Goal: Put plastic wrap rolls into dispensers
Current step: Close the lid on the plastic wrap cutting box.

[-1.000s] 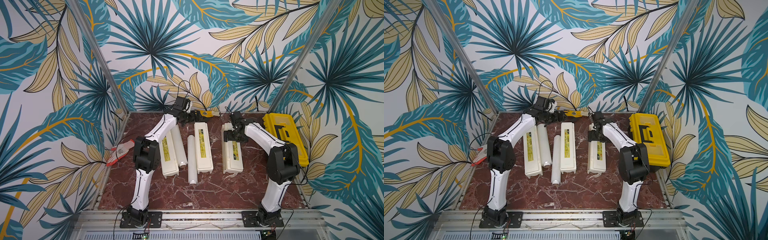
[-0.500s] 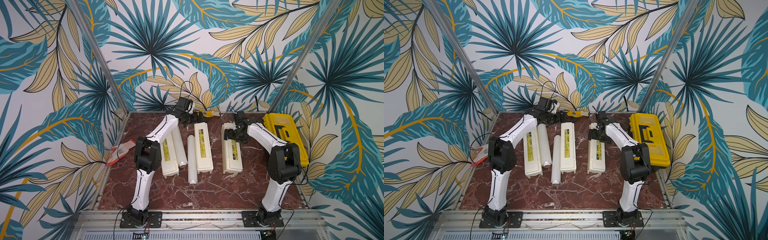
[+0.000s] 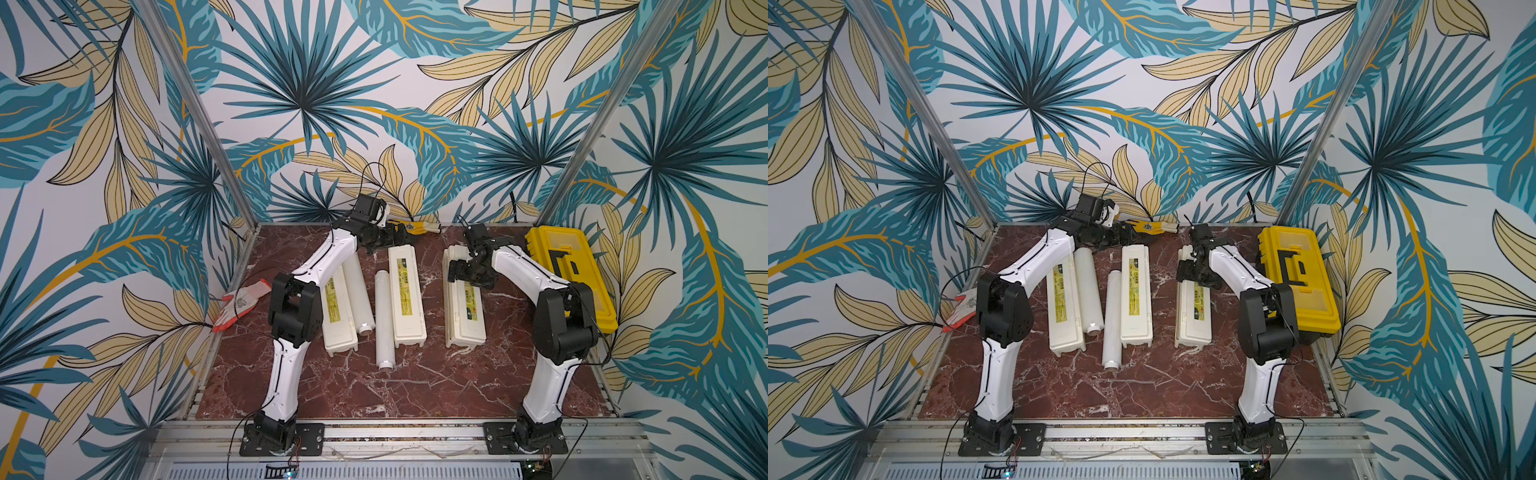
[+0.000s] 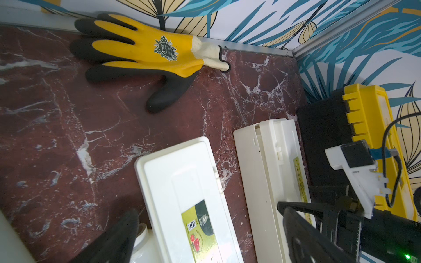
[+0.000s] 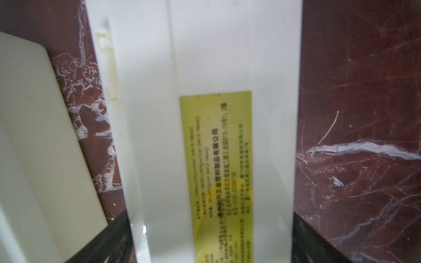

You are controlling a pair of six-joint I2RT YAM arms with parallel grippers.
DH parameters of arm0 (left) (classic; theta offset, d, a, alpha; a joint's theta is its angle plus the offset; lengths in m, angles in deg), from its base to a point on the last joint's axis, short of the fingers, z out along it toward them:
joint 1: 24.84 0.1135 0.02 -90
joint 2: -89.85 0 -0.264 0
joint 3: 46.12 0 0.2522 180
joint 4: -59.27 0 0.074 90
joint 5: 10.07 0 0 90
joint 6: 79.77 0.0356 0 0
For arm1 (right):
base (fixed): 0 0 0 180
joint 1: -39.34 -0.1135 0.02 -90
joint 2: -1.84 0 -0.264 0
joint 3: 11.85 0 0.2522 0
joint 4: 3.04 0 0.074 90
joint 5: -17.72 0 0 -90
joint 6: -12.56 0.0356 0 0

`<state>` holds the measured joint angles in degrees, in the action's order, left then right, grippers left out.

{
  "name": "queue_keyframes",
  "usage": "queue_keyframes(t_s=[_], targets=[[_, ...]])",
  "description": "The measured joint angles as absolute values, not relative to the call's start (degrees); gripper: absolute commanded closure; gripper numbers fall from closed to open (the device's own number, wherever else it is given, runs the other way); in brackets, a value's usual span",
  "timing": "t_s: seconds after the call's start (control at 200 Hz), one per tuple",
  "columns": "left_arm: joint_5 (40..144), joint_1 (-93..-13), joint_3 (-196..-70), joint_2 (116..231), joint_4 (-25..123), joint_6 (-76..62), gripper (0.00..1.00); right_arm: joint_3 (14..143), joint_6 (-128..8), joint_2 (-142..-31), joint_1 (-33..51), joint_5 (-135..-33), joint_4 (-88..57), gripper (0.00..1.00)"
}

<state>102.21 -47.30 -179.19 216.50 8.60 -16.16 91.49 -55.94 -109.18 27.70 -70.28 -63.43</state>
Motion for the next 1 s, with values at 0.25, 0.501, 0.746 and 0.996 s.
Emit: queue_keyframes(t_s=[0.25, 0.501, 0.746, 0.996], targets=[[102.25, -46.8, -179.19, 216.5, 8.6, -15.86, 0.01, 93.48, -55.66, -109.83, 27.16, -69.28, -65.75, 0.12], [103.02, -45.77, -179.15, 216.5, 8.6, -15.51, 0.0, 98.11, -54.83, -110.21, 25.8, -67.9, -70.52, 0.13], [103.76, -44.96, -177.99, 216.5, 8.6, -14.81, 0.0, 99.64, -54.26, -111.61, 24.18, -66.0, -72.66, 0.14], [104.44, -44.54, -176.74, 216.5, 8.38, -14.63, 0.0, 101.26, -55.18, -113.59, 23.13, -62.15, -75.17, 0.13]])
